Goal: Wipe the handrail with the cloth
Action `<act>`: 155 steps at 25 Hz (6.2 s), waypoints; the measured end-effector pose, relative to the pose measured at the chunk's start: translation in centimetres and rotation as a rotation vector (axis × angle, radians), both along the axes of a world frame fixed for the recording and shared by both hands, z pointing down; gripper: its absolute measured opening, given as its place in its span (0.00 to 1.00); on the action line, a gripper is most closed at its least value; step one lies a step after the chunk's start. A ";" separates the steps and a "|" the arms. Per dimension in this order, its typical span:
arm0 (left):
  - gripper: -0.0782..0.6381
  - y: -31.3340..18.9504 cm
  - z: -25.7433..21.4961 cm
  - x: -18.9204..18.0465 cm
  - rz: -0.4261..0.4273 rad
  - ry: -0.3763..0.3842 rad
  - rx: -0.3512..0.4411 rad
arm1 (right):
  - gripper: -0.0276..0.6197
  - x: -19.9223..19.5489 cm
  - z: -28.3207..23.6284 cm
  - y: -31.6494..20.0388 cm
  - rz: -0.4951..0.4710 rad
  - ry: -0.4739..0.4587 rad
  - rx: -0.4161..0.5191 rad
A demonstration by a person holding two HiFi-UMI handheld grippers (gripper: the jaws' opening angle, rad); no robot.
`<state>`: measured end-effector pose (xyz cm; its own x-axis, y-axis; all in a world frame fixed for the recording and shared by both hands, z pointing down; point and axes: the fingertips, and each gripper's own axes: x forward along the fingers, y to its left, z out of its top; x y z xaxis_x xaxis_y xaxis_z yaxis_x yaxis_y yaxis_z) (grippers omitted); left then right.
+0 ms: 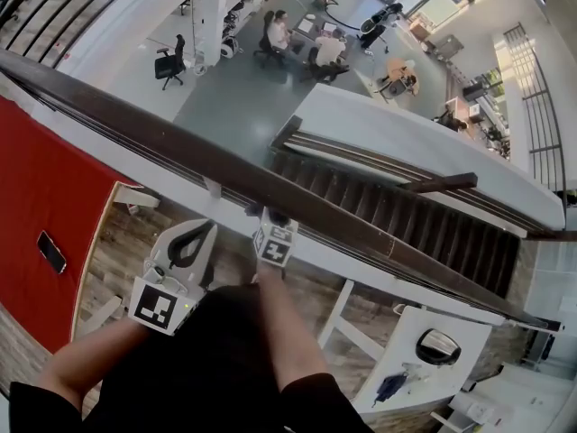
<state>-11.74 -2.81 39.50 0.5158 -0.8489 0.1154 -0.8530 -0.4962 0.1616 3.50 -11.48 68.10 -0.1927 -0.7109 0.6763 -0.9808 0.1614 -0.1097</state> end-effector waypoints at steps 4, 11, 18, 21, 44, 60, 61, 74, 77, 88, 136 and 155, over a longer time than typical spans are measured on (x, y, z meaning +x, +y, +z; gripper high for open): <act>0.11 0.2 0.2 1.1 0.009 -0.007 -0.007 | 0.25 1.1 0.0 0.5 0.002 0.004 -0.005; 0.11 0.6 -0.5 2.9 0.004 -0.010 0.004 | 0.25 2.9 -0.1 0.5 -0.008 0.005 -0.012; 0.11 1.2 -0.3 4.1 -0.019 -0.017 -0.001 | 0.25 4.3 0.1 0.8 -0.025 0.003 -0.011; 0.11 1.4 -0.3 4.7 -0.025 -0.025 -0.005 | 0.25 5.0 0.1 1.0 -0.027 0.002 -0.013; 0.11 3.9 1.1 12.0 0.049 -0.058 -0.048 | 0.25 13.8 -0.2 3.2 0.053 -0.015 -0.017; 0.11 3.6 1.8 14.8 0.067 -0.069 -0.051 | 0.25 20.4 -0.1 4.8 0.071 0.028 -0.026; 0.11 3.6 1.8 14.9 0.067 -0.068 -0.045 | 0.25 20.6 -0.1 4.9 0.072 0.030 -0.025; 0.11 3.3 2.1 16.7 0.074 -0.048 -0.064 | 0.25 25.5 -0.1 5.9 0.099 0.036 -0.035; 0.11 3.1 2.6 17.3 0.072 -0.046 -0.066 | 0.25 26.5 0.2 6.2 0.100 0.030 -0.034; 0.11 3.3 3.0 19.4 0.098 -0.044 -0.071 | 0.26 31.2 -0.1 7.8 0.127 0.059 -0.031; 0.11 -1.2 6.1 -6.3 -0.145 -0.024 -0.063 | 0.24 -10.1 10.9 1.4 -0.258 -0.027 -0.175; 0.11 -2.0 6.4 -5.5 -0.078 -0.021 -0.082 | 0.24 -8.2 14.5 -0.2 -0.209 0.014 -0.223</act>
<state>-17.24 -4.79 45.92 0.4454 -0.8735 0.1965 -0.8920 -0.4142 0.1808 -4.72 -11.64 82.58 -0.3083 -0.4904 0.8151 -0.9306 0.3333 -0.1514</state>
